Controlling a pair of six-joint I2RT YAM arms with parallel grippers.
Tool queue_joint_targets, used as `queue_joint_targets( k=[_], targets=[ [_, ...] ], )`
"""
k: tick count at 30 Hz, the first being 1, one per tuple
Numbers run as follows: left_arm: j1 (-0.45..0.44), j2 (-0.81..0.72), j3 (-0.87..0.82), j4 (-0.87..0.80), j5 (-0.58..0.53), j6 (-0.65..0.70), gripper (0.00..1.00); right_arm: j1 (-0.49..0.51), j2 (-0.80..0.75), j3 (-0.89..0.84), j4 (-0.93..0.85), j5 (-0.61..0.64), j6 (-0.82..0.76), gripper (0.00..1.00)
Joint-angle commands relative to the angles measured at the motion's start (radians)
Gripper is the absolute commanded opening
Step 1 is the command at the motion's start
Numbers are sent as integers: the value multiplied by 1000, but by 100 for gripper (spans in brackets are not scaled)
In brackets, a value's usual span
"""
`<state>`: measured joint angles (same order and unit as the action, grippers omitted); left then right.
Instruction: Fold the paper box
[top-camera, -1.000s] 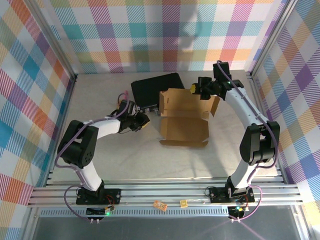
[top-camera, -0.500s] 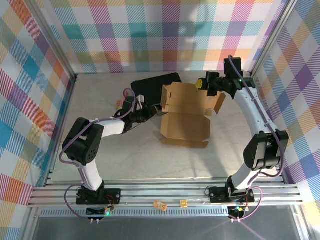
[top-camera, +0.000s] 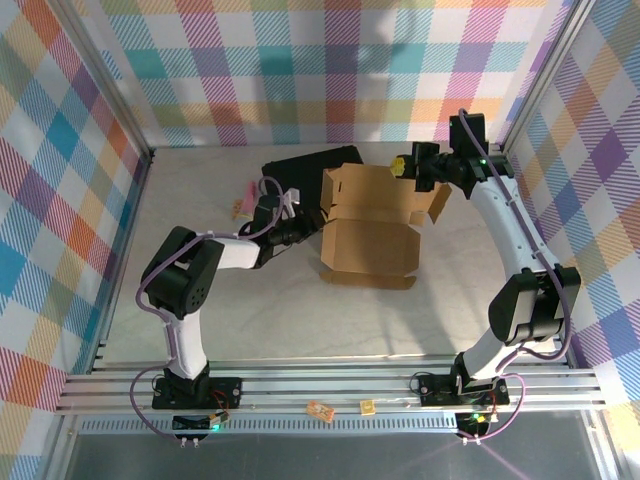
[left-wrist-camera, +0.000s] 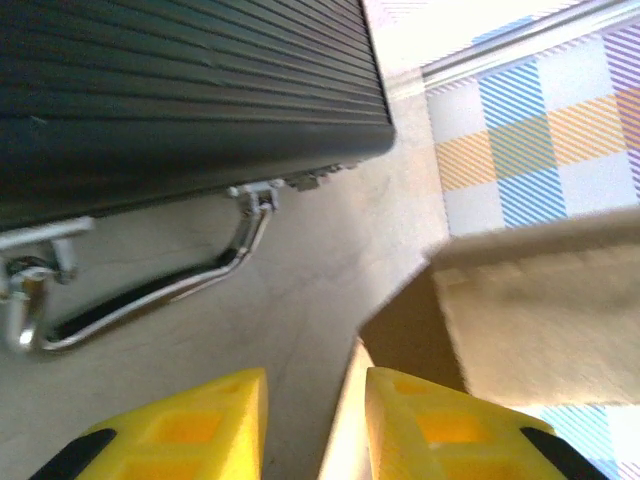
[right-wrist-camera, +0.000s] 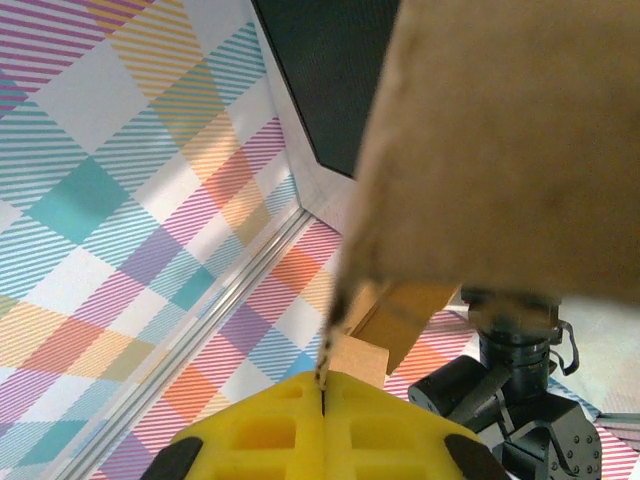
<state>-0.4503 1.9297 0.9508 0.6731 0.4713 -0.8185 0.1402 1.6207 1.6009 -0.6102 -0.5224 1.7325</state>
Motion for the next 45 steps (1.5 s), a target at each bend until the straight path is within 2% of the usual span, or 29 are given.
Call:
queue_joint_targets(
  k=[1,10,16,19,23,32,37,42,45],
  targets=[
    [-15,-36,-31,95,2,-17,34,-4,-14,-17,-24,-27,74,0],
    [-36,-35,38,-12,-43,24,46,-2,-27,-38,-3,-31,93,0],
    [-64,2,89,-27,-39,43,48,-1,-34,-63,7,-34,102,0],
    [-78,18,108,-34,-40,43,48,1,-42,-81,13,-32,107,0],
    [-96,19,115,-23,-34,39,43,1,-44,-96,19,-30,105,0],
    [-107,5,80,-79,-59,56,43,16,-40,-138,49,-30,108,0],
    [-106,-25,29,-61,-62,37,38,23,-19,-145,45,-1,-4,0],
    [-105,-150,-74,-116,-80,50,48,40,-5,-256,299,3,-54,0],
    [-97,-236,-107,-174,-73,59,52,57,-1,-274,346,17,-78,0]
  ],
)
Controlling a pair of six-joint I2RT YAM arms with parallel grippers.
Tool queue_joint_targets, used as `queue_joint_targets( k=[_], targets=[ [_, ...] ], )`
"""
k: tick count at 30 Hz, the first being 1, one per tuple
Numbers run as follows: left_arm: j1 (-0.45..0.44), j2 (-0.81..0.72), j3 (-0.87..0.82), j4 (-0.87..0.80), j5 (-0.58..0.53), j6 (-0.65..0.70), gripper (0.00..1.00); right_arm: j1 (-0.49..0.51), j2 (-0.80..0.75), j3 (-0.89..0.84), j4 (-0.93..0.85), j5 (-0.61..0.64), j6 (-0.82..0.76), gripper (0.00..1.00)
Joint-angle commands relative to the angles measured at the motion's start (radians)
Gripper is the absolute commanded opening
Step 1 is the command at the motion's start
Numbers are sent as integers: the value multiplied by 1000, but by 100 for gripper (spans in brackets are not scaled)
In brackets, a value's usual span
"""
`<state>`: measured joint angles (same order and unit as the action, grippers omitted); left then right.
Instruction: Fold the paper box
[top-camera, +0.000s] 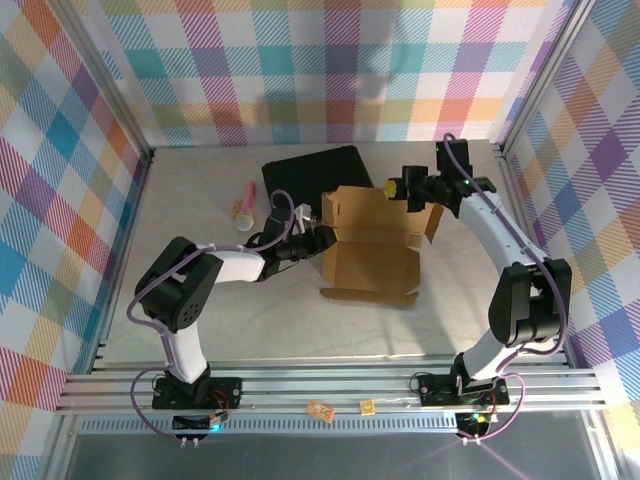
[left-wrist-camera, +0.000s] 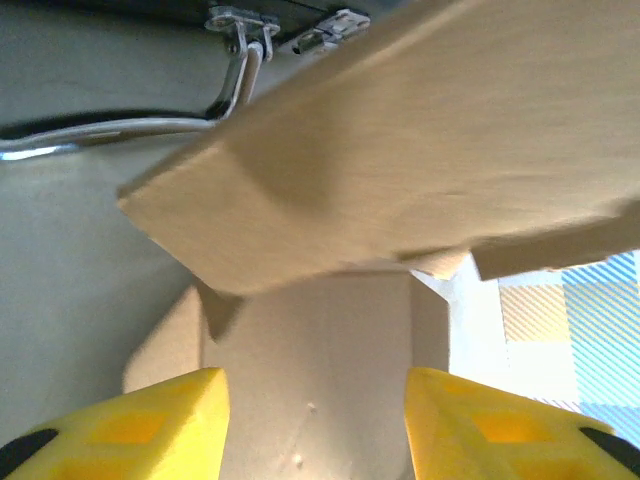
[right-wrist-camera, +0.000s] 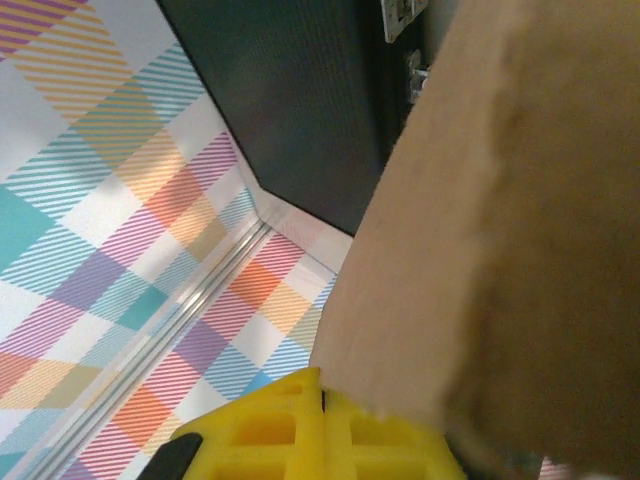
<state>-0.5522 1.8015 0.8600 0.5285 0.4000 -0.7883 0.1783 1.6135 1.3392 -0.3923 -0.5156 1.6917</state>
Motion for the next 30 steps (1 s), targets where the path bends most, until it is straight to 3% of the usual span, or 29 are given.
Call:
queue_joint_targets(
  k=[1,14,20,30],
  targets=[
    [9,-138,-26,-47,-3,26,53,24,9,-19,152,11,-38,0],
    [130,-545,-56,-534,-58,117,60,127,90,-47,250,-58,-55,0],
    [220,-613,-93,-589,-45,133,59,136,99,-116,319,-123,-146,0],
    [225,-598,-127,-610,5,194,53,135,96,-232,423,-169,-161,0]
  ],
)
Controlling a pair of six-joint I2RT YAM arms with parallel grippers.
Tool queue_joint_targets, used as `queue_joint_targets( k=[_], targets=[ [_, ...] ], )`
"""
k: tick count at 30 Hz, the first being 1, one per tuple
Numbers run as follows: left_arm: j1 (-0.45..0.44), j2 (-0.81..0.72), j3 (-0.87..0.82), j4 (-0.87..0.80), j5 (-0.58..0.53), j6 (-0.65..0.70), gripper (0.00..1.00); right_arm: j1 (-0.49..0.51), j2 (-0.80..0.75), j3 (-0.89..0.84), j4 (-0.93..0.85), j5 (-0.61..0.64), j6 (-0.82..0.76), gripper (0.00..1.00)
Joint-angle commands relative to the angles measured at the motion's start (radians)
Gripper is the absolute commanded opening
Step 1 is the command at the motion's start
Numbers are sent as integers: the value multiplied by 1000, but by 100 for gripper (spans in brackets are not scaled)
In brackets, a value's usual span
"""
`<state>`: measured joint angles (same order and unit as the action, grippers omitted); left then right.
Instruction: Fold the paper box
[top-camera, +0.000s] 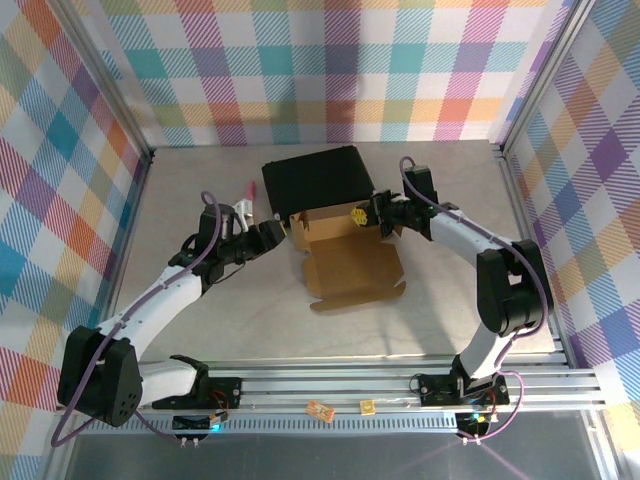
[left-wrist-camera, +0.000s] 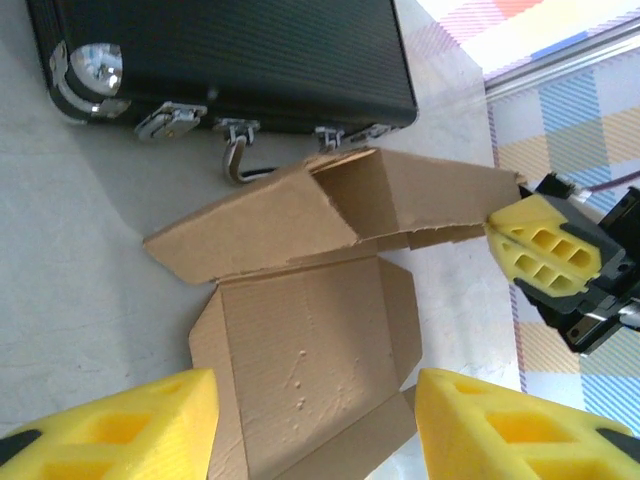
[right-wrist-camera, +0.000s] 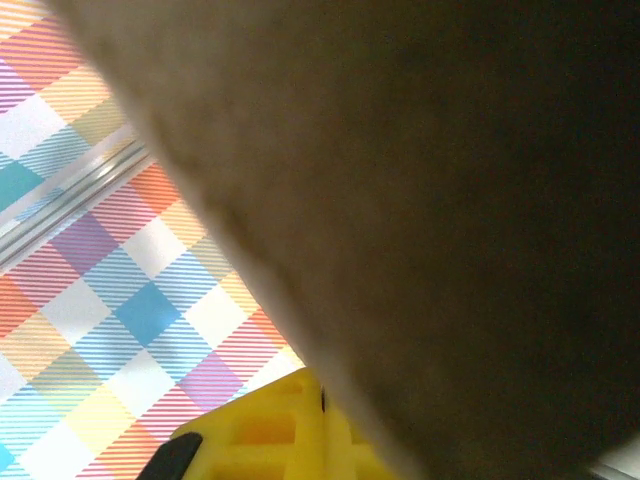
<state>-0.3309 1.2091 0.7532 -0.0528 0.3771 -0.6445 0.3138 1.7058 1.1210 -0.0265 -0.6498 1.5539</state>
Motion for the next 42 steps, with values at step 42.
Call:
queue_joint_targets(
  k=[42],
  targets=[
    [-13,422,254,-45,57,462,46,-2,78,100,-63,-34,-89,0]
  ],
)
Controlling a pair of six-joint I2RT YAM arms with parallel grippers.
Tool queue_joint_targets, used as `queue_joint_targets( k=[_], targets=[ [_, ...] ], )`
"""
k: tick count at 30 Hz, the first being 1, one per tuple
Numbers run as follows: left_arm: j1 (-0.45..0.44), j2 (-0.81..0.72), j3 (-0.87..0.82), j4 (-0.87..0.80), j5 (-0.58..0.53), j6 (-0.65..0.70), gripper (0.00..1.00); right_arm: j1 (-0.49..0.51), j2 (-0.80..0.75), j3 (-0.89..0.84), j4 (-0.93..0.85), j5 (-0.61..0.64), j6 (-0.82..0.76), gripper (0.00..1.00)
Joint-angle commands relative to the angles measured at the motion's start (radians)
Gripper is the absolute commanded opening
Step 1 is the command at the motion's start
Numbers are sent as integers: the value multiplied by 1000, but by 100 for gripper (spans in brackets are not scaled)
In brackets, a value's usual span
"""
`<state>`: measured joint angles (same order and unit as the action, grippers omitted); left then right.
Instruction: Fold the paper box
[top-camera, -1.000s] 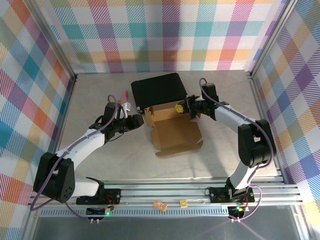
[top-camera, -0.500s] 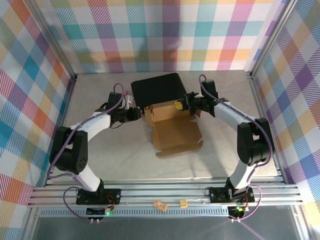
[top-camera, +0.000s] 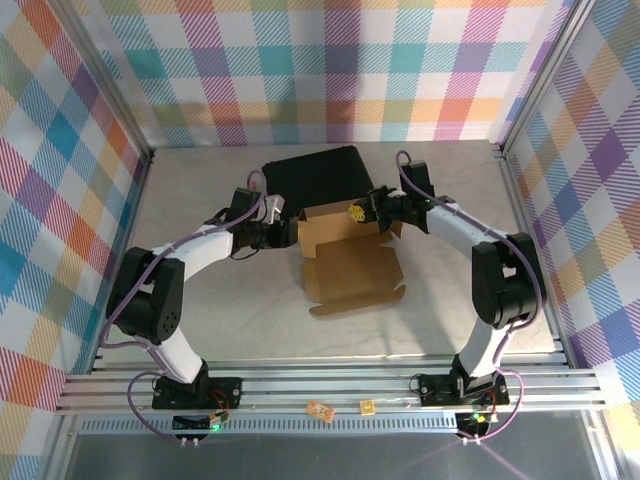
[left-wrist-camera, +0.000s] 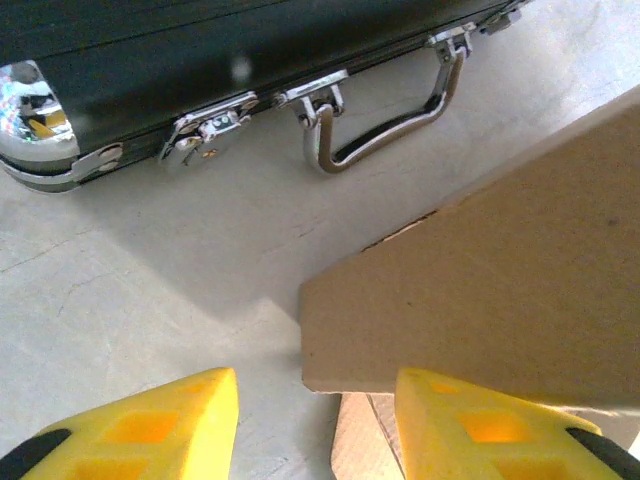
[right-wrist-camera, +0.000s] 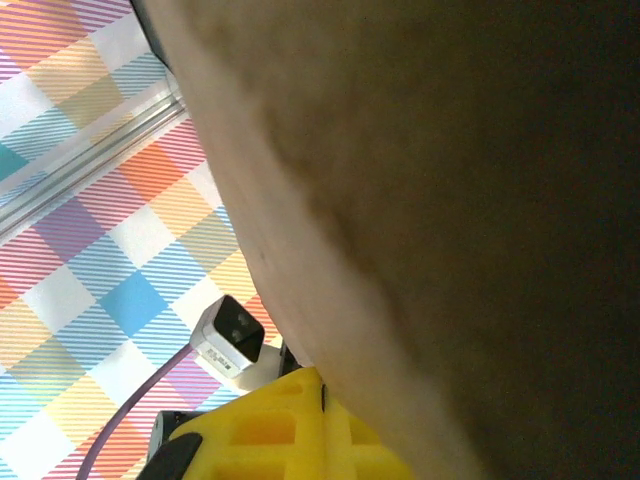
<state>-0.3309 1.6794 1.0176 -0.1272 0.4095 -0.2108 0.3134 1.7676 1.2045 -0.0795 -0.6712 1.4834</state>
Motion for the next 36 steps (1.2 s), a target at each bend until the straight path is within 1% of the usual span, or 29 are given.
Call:
queue_joint_targets(
  k=[1,6,13,20,23,25,26,28,30,31,33,36],
  targets=[
    [-14,-50,-9,29,22,27,46,-1,18,18,-10,-12,-18,0],
    [-38,-72,-20,52,26,16,50,-2,23,23,-10,-11,-14,0],
    [-59,-90,-62,104,53,39,54,-2,23,36,-17,-13,-14,0],
    [-71,-62,-35,85,39,81,53,-1,22,40,-26,-18,-17,0],
    [-70,-105,-41,65,27,111,53,-4,18,41,-34,-19,-21,0],
    [-68,-154,-43,10,11,161,53,-4,18,39,-39,-19,-23,0],
    [-64,-178,-44,-31,0,192,52,-4,19,40,-40,-18,-25,0],
    [-36,-219,-70,-67,6,238,47,-5,19,41,-40,-18,-23,0],
    [22,-248,-109,-60,57,278,40,-4,23,48,-44,-22,-25,0],
    [54,-260,-128,-45,86,297,39,-5,25,52,-46,-22,-27,0],
    [79,-262,-146,-23,113,357,39,-5,29,59,-54,-25,-29,0],
    [79,-196,-119,-13,138,437,40,-5,36,73,-58,-33,-33,0]
  ],
)
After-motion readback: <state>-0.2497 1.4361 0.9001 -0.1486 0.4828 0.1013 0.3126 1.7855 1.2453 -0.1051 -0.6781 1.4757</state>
